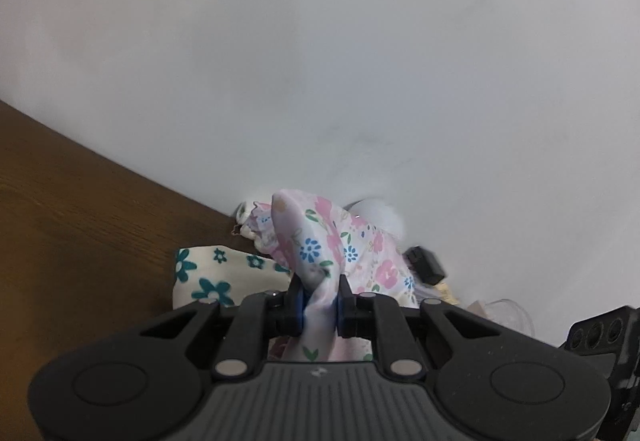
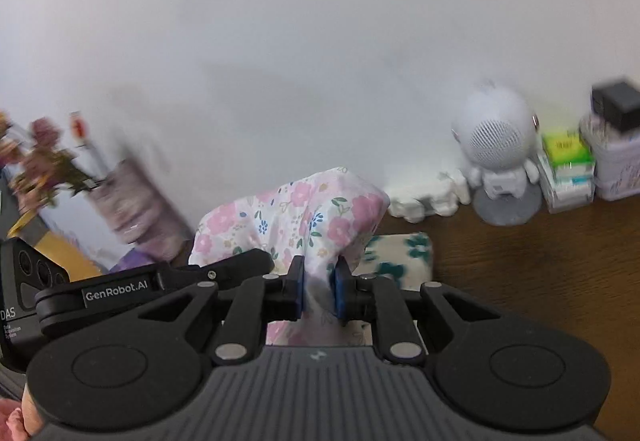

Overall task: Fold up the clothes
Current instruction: 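Carry the folded dress with both grippers toward the green-white floral garment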

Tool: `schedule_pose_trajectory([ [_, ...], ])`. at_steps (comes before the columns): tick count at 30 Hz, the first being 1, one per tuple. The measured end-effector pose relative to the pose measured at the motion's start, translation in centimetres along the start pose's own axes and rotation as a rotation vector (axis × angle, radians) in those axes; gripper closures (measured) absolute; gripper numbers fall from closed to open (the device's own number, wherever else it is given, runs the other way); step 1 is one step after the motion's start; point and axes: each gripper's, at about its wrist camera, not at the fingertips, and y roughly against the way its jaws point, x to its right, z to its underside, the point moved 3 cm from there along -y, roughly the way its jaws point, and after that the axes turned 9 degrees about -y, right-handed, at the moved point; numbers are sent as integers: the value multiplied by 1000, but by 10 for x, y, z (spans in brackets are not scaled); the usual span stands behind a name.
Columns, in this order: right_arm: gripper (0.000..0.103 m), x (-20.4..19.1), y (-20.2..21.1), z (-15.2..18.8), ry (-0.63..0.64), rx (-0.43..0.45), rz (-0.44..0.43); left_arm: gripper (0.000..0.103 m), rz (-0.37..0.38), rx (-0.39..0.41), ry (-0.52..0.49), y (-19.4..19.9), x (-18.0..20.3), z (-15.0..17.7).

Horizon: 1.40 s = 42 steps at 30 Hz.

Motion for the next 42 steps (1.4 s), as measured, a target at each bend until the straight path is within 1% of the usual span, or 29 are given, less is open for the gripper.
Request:
schedule_pose_trajectory([
  [2,89,19,-20,-1,-33,-20,2,90,4,-17,35,-21,-13,0],
  [5,88,35,-37,0,-58,-34,-16,90,12,-17,54,-36,-26,0],
  [8,87,37,-41,1,-61,-35,-34,89,39,-9,84,-36,-31,3],
  [9,86,38,-42,1,-60,-38,-37,87,42,-9,99,-37,-34,4],
  [10,83,38,-43,2,-60,-43,-37,85,45,-10,116,-37,-37,5],
  [11,76,39,-44,3,-60,-47,-38,80,47,-8,131,-35,-40,6],
  [12,72,39,-43,3,-60,-48,-42,75,45,3,141,-31,-42,6],
  [13,63,40,-40,3,-62,-48,-49,74,43,13,150,-28,-45,5],
  [14,58,41,-36,1,-66,-40,-60,70,40,28,153,-24,-46,4],
  [15,57,42,-31,-1,-65,-23,-65,67,35,56,141,-17,-44,1],
  [17,57,42,-19,-6,-48,34,-52,67,27,111,109,-2,-39,-5],
  [19,57,40,-11,-10,-24,95,-37,67,29,166,42,10,-24,-10],
  [20,59,36,-10,-11,-9,114,-35,67,25,189,9,14,-17,-12],
  [21,63,32,-10,-12,6,133,-34,69,4,199,-22,13,-11,-12],
  [22,75,27,-12,-11,28,147,-31,72,-17,209,-52,12,-4,-12],
  [23,83,22,-15,-10,47,159,-26,86,-38,213,-75,10,1,-12],
  [24,84,18,-19,-8,70,171,-13,96,-62,200,-76,3,2,-10],
  [25,85,15,-24,-5,92,182,7,97,-83,187,-72,-3,2,-8],
  [27,86,13,-30,-1,120,187,44,97,-110,165,-27,-15,-6,-1],
  [29,86,13,-36,6,149,192,64,97,-121,152,9,-26,-15,8],
  [31,86,13,-40,12,198,191,83,97,-124,143,32,-35,-21,16],
  [33,86,11,-43,17,242,193,99,97,-113,151,46,-37,-25,21],
  [37,84,11,-40,17,247,188,90,97,-100,171,49,-33,-25,21],
  [39,82,13,-31,14,230,210,64,93,-83,207,30,-24,-20,20],
  [40,78,14,-25,13,220,227,48,90,-72,223,8,-19,-17,20],
  [42,74,14,-11,14,206,248,17,67,-65,230,-43,-7,-12,23],
])
